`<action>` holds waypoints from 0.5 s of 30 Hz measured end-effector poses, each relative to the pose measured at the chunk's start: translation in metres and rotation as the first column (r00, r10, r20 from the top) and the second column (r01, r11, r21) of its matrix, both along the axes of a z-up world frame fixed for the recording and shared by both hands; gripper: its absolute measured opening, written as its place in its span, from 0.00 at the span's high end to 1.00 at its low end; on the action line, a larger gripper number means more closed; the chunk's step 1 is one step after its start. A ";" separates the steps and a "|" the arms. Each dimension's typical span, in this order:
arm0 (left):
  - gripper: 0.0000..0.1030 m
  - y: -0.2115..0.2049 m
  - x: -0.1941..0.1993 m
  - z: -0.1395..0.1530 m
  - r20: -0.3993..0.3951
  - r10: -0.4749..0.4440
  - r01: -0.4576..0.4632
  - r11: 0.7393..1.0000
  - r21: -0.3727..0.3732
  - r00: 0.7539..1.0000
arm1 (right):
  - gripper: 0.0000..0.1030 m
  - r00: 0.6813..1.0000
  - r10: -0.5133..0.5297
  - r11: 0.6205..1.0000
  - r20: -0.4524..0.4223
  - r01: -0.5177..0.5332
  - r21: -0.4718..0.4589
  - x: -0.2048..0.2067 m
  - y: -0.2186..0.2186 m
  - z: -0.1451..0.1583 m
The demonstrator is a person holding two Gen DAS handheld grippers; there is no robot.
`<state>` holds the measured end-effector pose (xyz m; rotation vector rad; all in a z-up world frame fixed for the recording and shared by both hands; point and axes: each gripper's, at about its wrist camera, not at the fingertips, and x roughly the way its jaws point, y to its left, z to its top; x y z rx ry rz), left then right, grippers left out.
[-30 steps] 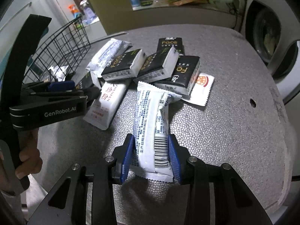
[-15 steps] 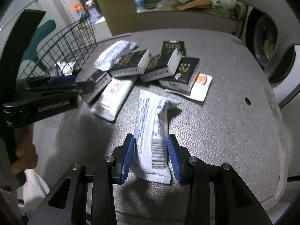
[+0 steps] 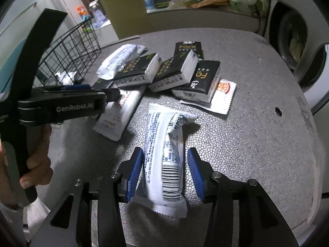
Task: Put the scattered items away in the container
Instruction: 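Grasp a black Face pack with the left tool while the right tool holds the wipe pack, then carry both packs over the wire basket and open both tools to drop them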
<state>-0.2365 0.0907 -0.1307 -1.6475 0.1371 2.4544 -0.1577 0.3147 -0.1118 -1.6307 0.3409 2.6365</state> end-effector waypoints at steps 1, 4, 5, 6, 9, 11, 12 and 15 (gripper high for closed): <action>0.46 0.001 0.002 0.001 -0.001 0.002 -0.002 1.000 -0.007 1.000 | 0.56 1.000 0.002 1.000 0.006 -0.002 0.008 0.000 -0.002 0.000; 0.50 -0.002 0.010 0.004 0.003 0.001 -0.001 1.000 -0.021 1.000 | 0.56 1.000 0.002 1.000 0.011 -0.002 0.022 0.000 -0.005 -0.001; 0.50 -0.004 0.012 0.003 0.007 0.003 -0.003 1.000 -0.015 1.000 | 0.57 1.000 0.001 0.999 0.011 -0.001 0.032 0.001 -0.007 -0.001; 0.50 -0.005 0.015 0.003 0.007 0.004 -0.004 1.000 -0.012 1.000 | 0.60 1.000 -0.003 0.999 0.012 0.003 0.038 0.001 -0.007 -0.002; 0.51 -0.007 0.025 0.005 0.002 0.013 -0.012 1.000 -0.014 1.000 | 0.64 1.000 -0.012 1.000 0.015 0.012 0.027 0.002 -0.005 -0.001; 0.51 -0.009 0.033 0.010 -0.002 0.012 -0.012 1.000 -0.007 1.000 | 0.64 1.000 -0.012 0.999 0.019 0.012 0.030 0.005 -0.005 0.000; 0.51 -0.010 0.037 0.013 -0.004 0.013 -0.013 1.000 -0.006 1.000 | 0.64 1.000 -0.012 0.999 0.017 0.012 0.034 0.006 -0.006 0.002; 0.51 -0.015 0.045 0.023 -0.008 0.013 -0.013 1.000 0.015 1.000 | 0.64 1.000 -0.019 0.999 0.002 0.019 0.039 0.012 -0.007 0.010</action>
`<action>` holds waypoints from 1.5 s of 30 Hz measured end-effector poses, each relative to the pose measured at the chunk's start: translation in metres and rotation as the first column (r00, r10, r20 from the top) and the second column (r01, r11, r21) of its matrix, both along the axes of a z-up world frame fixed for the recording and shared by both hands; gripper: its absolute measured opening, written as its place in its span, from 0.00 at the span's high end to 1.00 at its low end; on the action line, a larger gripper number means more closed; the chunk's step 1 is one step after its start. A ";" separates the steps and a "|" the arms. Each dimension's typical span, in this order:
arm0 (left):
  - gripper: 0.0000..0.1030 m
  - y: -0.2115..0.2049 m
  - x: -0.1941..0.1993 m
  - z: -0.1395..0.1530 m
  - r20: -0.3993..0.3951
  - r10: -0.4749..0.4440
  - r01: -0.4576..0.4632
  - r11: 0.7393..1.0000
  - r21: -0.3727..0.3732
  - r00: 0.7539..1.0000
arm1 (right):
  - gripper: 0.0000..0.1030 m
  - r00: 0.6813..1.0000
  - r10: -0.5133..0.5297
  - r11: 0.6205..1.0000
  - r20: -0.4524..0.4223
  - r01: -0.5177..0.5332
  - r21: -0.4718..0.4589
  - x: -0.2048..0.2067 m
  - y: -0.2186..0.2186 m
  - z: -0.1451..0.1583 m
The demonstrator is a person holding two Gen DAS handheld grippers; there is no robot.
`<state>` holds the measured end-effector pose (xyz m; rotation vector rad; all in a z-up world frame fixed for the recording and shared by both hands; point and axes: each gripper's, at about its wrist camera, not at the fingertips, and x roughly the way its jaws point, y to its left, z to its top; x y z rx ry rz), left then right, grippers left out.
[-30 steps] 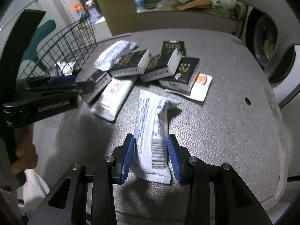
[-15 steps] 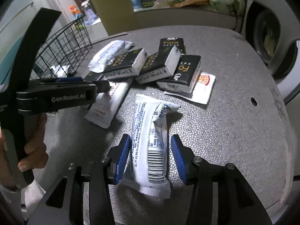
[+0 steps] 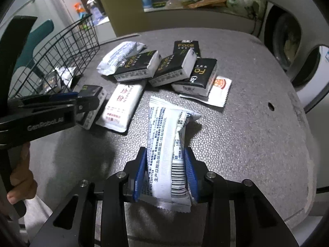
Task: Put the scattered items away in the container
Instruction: 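Carry both packs over the wire basket and open both tools to drop them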
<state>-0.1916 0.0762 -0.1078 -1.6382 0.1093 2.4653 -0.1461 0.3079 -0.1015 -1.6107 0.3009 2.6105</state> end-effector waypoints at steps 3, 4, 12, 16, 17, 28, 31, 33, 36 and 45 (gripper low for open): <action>0.51 -0.002 0.011 0.017 -0.015 -0.002 0.002 0.999 0.038 1.000 | 0.64 0.999 -0.009 1.000 -0.046 0.009 -0.002 0.005 -0.002 0.022; 0.51 -0.002 0.016 0.028 -0.027 -0.003 0.004 0.998 0.055 1.000 | 0.64 0.998 -0.007 1.000 -0.067 0.007 -0.004 0.004 -0.004 0.032; 0.51 -0.080 0.031 0.151 -0.209 0.177 -0.147 0.977 0.154 0.962 | 0.64 0.955 0.126 0.989 -0.270 -0.141 -0.036 -0.042 -0.065 0.130; 0.51 -0.145 0.014 0.159 -0.207 0.303 -0.283 0.952 0.118 0.930 | 0.64 0.937 0.227 0.965 -0.265 -0.254 -0.071 -0.093 -0.128 0.135; 0.51 -0.164 0.008 0.152 -0.187 0.331 -0.317 0.943 0.098 0.925 | 0.64 0.936 0.239 0.961 -0.257 -0.266 -0.074 -0.100 -0.139 0.133; 0.50 -0.216 -0.008 0.094 -0.054 0.420 -0.420 0.907 0.017 0.906 | 0.63 0.936 0.301 0.948 -0.180 -0.314 -0.053 -0.145 -0.203 0.081; 0.41 -0.208 -0.008 0.096 -0.073 0.399 -0.399 0.917 0.004 0.914 | 0.63 0.935 0.302 0.949 -0.185 -0.314 -0.037 -0.145 -0.201 0.079; 0.40 -0.205 -0.007 0.095 -0.071 0.393 -0.394 0.919 0.002 0.917 | 0.63 0.936 0.294 0.951 -0.193 -0.307 -0.040 -0.137 -0.193 0.082; 0.41 -0.202 -0.006 0.096 -0.071 0.389 -0.389 0.921 0.017 0.919 | 0.63 0.938 0.281 0.955 -0.205 -0.294 -0.036 -0.120 -0.176 0.092; 0.40 -0.085 0.033 0.120 -0.099 0.161 -0.159 0.987 0.030 0.982 | 0.63 0.982 0.111 0.994 -0.154 -0.106 0.039 -0.050 -0.069 0.090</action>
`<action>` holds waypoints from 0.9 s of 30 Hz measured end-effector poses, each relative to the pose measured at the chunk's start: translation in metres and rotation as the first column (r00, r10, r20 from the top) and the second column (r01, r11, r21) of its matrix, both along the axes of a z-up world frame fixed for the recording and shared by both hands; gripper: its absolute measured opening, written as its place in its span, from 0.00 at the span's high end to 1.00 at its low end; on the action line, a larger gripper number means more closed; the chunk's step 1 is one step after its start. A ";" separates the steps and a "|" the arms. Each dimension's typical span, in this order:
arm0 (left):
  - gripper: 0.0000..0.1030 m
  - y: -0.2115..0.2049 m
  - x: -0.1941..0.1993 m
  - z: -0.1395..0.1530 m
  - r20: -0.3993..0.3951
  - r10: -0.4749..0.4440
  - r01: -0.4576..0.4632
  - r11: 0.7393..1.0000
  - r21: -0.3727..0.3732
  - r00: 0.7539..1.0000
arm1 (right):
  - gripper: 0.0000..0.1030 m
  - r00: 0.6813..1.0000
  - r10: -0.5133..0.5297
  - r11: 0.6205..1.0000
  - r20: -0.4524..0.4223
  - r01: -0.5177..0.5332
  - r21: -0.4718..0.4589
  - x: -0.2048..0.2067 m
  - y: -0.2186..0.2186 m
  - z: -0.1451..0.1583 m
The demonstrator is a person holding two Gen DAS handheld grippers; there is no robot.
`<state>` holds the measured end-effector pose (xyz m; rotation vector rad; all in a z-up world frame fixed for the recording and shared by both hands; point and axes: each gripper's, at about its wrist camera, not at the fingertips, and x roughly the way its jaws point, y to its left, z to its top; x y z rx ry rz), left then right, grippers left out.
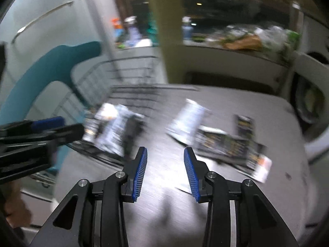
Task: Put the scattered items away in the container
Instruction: 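Carry both packs over the wire basket and open both tools to drop them, then grasp a black Face pack from the table with the right tool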
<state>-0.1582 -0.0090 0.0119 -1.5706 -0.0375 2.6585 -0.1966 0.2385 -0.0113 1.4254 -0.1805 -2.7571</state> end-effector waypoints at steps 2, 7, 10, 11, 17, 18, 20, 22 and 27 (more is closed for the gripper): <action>0.40 0.036 0.005 -0.007 0.023 -0.072 0.072 0.997 -0.003 0.997 | 0.63 0.999 -0.049 0.998 0.016 0.049 0.026 0.015 0.027 -0.008; 0.40 0.098 0.000 -0.041 0.081 -0.144 0.143 0.990 0.012 0.986 | 0.63 0.989 -0.133 0.991 0.065 0.133 0.003 0.031 0.075 -0.038; 0.41 0.121 -0.017 -0.072 0.123 -0.142 0.145 0.989 -0.015 0.982 | 0.63 0.985 -0.158 0.987 0.076 0.159 -0.012 0.027 0.090 -0.053; 0.40 0.123 -0.022 -0.077 0.129 -0.133 0.137 0.990 -0.022 0.983 | 0.63 0.984 -0.164 0.986 0.075 0.166 -0.017 0.024 0.093 -0.056; 0.40 0.123 -0.064 -0.093 0.133 -0.098 0.103 0.994 -0.034 0.986 | 0.63 0.973 -0.225 0.974 0.048 0.227 -0.021 -0.011 0.107 -0.062; 0.39 0.123 -0.069 -0.094 0.135 -0.093 0.099 0.994 -0.038 0.986 | 0.63 0.971 -0.234 0.972 0.049 0.235 -0.028 -0.017 0.110 -0.064; 0.39 0.118 -0.079 -0.100 0.150 -0.077 0.082 0.996 -0.026 0.986 | 0.63 0.969 -0.242 0.969 0.053 0.244 -0.031 -0.028 0.112 -0.067; 0.39 0.113 -0.081 -0.101 0.152 -0.060 0.061 0.998 -0.003 0.987 | 0.63 0.967 -0.247 0.968 0.055 0.249 -0.026 -0.038 0.112 -0.071; 0.39 0.105 -0.085 -0.108 0.167 -0.052 0.050 0.999 0.015 0.985 | 0.63 0.961 -0.268 0.961 0.064 0.271 -0.050 -0.055 0.115 -0.084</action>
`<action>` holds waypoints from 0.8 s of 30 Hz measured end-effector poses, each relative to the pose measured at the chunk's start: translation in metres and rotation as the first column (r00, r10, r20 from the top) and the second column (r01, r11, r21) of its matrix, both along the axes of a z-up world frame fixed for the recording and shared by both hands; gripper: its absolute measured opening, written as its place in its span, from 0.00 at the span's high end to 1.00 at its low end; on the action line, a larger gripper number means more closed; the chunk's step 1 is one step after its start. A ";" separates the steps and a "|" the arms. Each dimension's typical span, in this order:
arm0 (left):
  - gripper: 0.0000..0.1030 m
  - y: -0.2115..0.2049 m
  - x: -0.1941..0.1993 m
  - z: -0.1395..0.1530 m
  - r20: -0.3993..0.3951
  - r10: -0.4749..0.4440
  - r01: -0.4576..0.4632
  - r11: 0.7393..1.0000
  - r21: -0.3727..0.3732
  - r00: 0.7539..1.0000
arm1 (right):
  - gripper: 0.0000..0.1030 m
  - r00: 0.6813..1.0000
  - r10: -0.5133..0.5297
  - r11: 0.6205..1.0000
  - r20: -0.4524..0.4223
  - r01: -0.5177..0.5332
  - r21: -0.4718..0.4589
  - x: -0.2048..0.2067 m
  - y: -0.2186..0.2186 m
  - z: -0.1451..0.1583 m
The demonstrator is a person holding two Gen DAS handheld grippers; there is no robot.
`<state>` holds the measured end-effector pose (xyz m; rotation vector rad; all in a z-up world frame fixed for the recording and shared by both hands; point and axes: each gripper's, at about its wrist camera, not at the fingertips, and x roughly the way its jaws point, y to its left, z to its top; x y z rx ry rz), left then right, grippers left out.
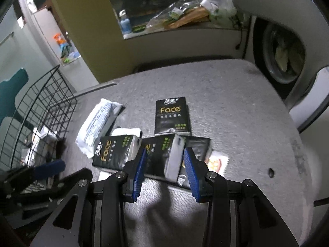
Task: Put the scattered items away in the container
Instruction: 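Grasp a black Face pack from the table with the right tool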
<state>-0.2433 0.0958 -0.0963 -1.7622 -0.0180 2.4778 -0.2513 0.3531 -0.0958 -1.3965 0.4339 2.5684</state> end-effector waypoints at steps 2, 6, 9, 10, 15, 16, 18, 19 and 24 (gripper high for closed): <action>0.39 -0.004 -0.001 -0.002 0.005 0.009 -0.009 1.000 0.011 1.000 | 0.60 1.000 0.002 1.000 -0.006 -0.002 0.001 -0.006 -0.001 -0.004; 0.39 -0.011 0.000 -0.004 0.011 0.017 -0.017 1.000 0.019 1.000 | 0.56 1.000 0.026 0.999 0.007 -0.026 0.021 -0.017 -0.008 -0.008; 0.39 -0.013 0.001 -0.004 0.015 0.021 -0.022 0.999 0.031 1.000 | 0.60 0.998 0.056 0.995 0.030 -0.058 0.082 -0.016 -0.018 -0.011; 0.39 -0.013 0.002 -0.003 0.015 0.020 -0.020 0.999 0.035 1.000 | 0.62 0.997 0.068 0.994 0.031 -0.071 0.079 -0.011 -0.019 -0.011; 0.39 -0.013 0.007 -0.001 0.012 0.019 -0.019 0.999 0.030 1.000 | 0.70 0.997 0.075 0.997 0.027 -0.075 0.020 0.020 -0.015 -0.004; 0.39 -0.012 0.007 -0.001 0.014 0.018 -0.018 0.999 0.031 1.000 | 0.71 0.997 0.073 0.997 0.026 -0.074 0.016 0.029 -0.017 -0.002; 0.39 -0.010 0.007 0.000 0.017 0.014 -0.014 0.999 0.032 1.000 | 0.73 0.996 0.085 0.996 0.028 -0.086 0.026 0.047 -0.023 0.002; 0.39 -0.008 0.006 -0.001 0.017 0.014 -0.014 0.999 0.031 1.000 | 0.75 0.995 0.095 0.995 0.036 -0.096 0.021 0.057 -0.027 0.003; 0.32 0.004 -0.009 -0.003 0.020 0.014 -0.015 1.000 0.009 1.000 | 0.80 0.989 0.139 0.990 0.050 -0.139 0.012 0.083 -0.039 0.000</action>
